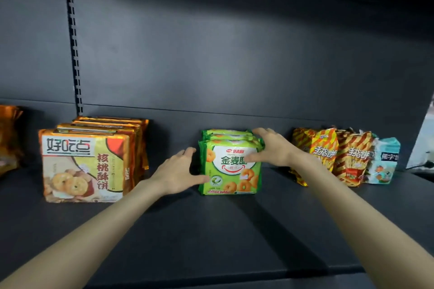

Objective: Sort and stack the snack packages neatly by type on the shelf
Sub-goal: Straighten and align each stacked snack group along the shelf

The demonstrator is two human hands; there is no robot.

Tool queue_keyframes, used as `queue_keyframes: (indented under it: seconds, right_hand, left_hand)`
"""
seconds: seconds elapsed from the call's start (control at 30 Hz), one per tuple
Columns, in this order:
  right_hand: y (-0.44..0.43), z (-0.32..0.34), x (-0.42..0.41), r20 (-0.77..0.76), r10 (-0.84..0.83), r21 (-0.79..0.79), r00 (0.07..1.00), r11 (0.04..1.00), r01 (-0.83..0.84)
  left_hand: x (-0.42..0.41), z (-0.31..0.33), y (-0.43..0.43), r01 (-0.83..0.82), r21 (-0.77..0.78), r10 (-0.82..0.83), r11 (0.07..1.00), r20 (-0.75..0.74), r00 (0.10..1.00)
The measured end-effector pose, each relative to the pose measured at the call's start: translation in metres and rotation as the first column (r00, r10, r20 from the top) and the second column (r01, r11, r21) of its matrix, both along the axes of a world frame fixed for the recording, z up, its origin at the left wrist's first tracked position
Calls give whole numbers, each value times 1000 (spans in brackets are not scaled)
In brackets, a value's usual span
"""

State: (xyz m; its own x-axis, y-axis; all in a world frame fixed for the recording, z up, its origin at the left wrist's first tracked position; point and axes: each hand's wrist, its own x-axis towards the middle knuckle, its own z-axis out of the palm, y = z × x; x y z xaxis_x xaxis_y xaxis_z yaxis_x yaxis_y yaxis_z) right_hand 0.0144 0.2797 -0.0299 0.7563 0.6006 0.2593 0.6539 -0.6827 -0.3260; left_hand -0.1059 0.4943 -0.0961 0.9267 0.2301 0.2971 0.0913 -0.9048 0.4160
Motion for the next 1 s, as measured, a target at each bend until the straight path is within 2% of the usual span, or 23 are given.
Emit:
queue_keyframes:
  seconds: [0.13, 0.27, 0.4, 0.53, 0.63, 0.73, 1.0]
  right_hand:
    - [-5, -5, 22, -59, 72, 52, 996, 996, -69]
    - [-9, -15, 41, -182, 117, 150, 976, 985, -90]
    - [-11, -23, 49, -377, 212, 320, 901, 943, -88]
    - [-8, -29, 63, -496, 264, 402, 827, 914, -51]
    - [-5, -31, 70, -586, 296, 406, 754, 913, -42]
    - [-1, -30, 75, -615, 339, 402, 712, 911, -86]
    - [5, -33, 79, -602, 385, 427, 700, 896, -126]
  left_hand:
    - [18, -2, -3, -13, -202, 14, 979, 5, 1000]
    - [30, -9, -8, 29, -331, -38, 943, -22, 999]
    - [42, -13, -7, 72, -478, -106, 875, -44, 993]
    - [53, -18, -4, 154, -588, -200, 794, -14, 980]
    - [60, -21, -4, 212, -635, -273, 743, 1, 962]
    - [65, -25, 0, 242, -649, -309, 721, 11, 951]
    - [70, -33, 10, 272, -662, -319, 699, 52, 946]
